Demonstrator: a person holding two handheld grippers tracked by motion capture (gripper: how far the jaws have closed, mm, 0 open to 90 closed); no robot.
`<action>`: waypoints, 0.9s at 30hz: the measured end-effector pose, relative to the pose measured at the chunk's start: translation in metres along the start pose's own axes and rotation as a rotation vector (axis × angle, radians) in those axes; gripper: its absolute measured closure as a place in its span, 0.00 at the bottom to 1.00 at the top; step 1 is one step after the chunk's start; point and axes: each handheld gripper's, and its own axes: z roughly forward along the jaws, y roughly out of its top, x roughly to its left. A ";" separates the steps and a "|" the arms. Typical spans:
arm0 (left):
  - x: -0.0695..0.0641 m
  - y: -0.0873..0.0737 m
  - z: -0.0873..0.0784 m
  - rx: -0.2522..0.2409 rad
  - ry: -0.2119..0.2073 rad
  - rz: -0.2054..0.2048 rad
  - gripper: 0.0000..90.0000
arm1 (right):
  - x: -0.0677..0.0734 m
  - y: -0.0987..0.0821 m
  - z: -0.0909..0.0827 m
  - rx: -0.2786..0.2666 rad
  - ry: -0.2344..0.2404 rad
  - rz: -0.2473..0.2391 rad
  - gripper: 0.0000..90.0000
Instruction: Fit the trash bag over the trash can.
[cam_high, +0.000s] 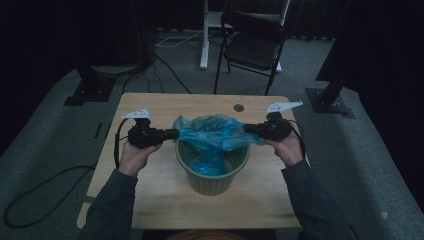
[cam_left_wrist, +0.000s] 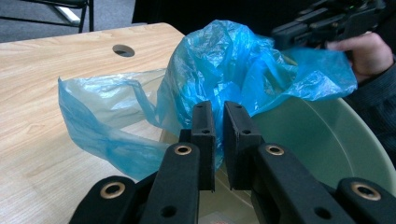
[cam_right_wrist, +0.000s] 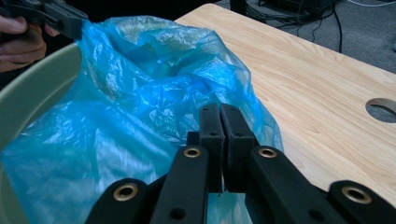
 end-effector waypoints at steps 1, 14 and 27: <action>0.000 0.000 0.000 -0.002 0.000 -0.003 0.93 | 0.001 -0.002 -0.003 0.016 -0.004 -0.005 1.00; -0.017 -0.012 -0.008 -0.008 -0.046 -0.002 0.95 | 0.008 -0.026 -0.025 0.032 0.049 0.032 1.00; -0.032 -0.039 -0.023 -0.013 -0.069 -0.042 0.97 | 0.024 -0.042 -0.031 0.133 0.133 -0.019 1.00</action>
